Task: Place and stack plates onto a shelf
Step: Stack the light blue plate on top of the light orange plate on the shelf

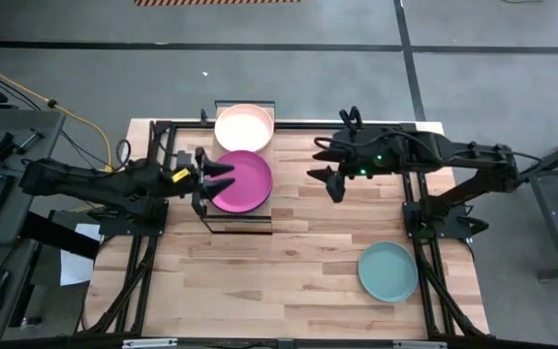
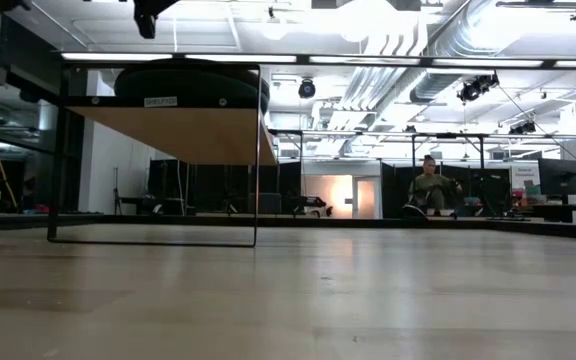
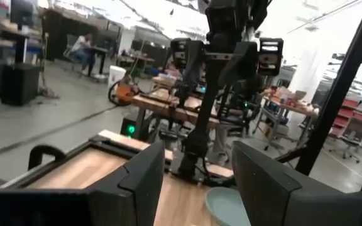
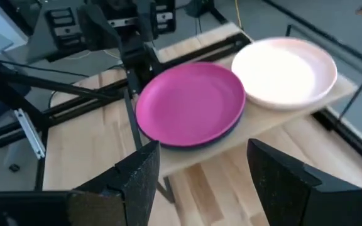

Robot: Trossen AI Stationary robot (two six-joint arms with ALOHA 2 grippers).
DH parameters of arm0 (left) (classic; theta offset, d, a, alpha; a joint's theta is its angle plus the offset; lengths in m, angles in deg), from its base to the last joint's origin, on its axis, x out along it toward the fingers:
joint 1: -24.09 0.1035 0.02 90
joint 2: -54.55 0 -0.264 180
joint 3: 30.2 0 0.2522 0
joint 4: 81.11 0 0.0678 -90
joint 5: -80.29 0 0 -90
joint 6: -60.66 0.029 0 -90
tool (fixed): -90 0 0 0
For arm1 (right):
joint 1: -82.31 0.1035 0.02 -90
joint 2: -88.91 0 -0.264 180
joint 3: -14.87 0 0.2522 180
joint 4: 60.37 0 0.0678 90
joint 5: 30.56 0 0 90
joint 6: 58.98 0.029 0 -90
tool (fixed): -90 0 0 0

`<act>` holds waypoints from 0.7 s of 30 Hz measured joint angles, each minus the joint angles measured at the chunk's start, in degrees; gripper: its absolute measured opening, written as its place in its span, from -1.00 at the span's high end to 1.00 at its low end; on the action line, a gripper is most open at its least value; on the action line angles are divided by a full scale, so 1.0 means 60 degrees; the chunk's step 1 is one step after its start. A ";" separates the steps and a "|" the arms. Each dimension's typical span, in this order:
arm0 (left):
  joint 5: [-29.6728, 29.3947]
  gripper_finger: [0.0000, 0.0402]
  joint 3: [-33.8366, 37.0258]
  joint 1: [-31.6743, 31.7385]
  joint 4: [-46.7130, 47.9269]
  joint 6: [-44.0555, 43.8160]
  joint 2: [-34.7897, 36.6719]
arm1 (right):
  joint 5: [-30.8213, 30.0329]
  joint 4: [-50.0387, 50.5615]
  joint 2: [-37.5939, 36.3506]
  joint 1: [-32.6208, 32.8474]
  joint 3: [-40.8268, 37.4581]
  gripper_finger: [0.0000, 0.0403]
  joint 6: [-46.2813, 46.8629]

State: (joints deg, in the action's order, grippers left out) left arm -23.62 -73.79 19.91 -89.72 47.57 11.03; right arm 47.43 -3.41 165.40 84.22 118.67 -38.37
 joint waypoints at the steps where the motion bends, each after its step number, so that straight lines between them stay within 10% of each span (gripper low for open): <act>1: -0.0004 0.13 -0.0003 0.0007 -0.0127 0.0086 -0.0025 | -0.0002 -0.0102 0.0001 0.0029 0.0000 -0.10 -0.0156; 8: -0.0015 0.13 -0.0007 0.0154 -0.0260 0.0194 -0.0030 | 0.0102 -0.0329 0.0041 0.0001 0.0000 -0.10 0.0060; 21: -0.0022 0.13 -0.0007 0.0204 -0.0239 0.0128 -0.0031 | 0.3073 0.5378 0.0378 0.1871 -0.2519 -0.10 0.6656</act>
State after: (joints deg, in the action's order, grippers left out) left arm -23.75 -73.83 21.13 -91.16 48.34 10.84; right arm 65.87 28.86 167.67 95.44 103.56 1.56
